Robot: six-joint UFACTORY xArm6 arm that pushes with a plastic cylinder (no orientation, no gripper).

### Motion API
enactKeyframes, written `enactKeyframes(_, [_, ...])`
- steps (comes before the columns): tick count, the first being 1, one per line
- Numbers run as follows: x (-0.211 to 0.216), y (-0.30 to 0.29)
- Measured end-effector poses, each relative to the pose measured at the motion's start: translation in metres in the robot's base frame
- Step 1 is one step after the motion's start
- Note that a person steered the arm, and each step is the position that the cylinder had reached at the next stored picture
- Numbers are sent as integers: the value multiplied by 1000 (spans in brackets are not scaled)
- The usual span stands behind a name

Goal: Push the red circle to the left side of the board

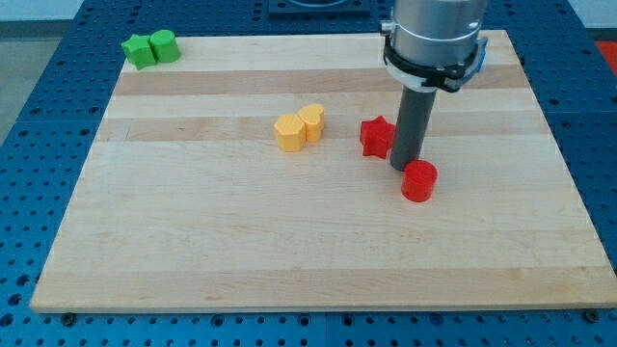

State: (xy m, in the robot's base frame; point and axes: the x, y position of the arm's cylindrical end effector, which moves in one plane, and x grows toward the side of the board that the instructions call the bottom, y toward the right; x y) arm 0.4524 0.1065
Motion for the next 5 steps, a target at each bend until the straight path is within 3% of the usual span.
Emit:
enactKeyframes(2, [17,72])
enactKeyframes(3, [37,81])
enactKeyframes(5, [26,17])
